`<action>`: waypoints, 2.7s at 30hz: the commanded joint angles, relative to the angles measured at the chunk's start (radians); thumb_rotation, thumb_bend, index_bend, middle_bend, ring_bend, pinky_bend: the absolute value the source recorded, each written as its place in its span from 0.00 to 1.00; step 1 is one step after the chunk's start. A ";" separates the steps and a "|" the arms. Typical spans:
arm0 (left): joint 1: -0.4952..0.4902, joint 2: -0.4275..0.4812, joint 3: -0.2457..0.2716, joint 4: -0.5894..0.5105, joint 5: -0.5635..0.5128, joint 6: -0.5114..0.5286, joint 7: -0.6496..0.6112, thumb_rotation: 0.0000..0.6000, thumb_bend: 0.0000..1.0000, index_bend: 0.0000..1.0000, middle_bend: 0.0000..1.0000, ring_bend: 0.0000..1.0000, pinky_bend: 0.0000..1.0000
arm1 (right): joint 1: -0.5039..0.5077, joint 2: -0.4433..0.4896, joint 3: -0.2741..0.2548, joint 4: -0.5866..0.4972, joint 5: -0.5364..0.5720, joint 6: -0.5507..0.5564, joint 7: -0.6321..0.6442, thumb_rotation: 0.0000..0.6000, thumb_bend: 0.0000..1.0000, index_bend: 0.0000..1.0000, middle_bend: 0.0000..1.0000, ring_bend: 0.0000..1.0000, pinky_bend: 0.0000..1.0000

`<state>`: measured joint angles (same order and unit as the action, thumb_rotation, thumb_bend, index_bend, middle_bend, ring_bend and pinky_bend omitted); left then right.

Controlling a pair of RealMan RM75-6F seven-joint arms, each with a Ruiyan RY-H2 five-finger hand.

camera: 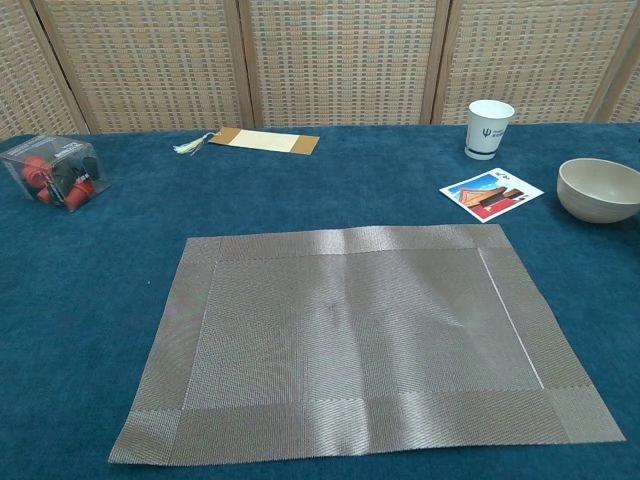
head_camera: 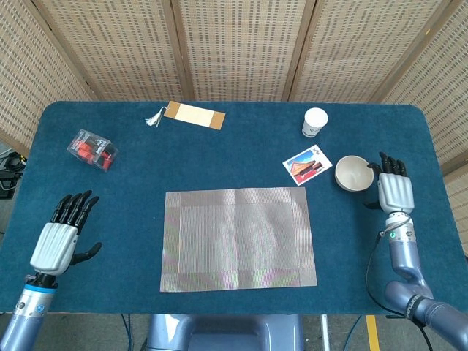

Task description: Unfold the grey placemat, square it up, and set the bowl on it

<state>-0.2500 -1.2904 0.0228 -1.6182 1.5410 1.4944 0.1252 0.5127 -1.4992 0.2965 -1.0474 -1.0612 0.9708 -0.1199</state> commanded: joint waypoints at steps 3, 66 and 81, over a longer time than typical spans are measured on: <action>-0.002 -0.008 -0.014 0.003 -0.015 -0.018 0.010 1.00 0.21 0.01 0.00 0.00 0.00 | 0.030 -0.072 -0.010 0.146 0.010 -0.077 0.061 1.00 0.23 0.26 0.00 0.00 0.00; 0.007 -0.027 -0.051 0.025 -0.015 -0.082 -0.009 1.00 0.21 0.04 0.00 0.00 0.00 | 0.131 -0.337 -0.062 0.611 -0.205 -0.082 0.388 1.00 0.48 0.71 0.15 0.00 0.00; 0.009 -0.024 -0.056 0.027 -0.018 -0.088 -0.021 1.00 0.21 0.05 0.00 0.00 0.00 | 0.043 -0.202 -0.109 0.157 -0.284 0.152 0.213 1.00 0.47 0.72 0.15 0.00 0.00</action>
<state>-0.2414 -1.3146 -0.0327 -1.5909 1.5232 1.4066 0.1050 0.5823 -1.7399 0.2065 -0.7894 -1.3219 1.0733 0.1513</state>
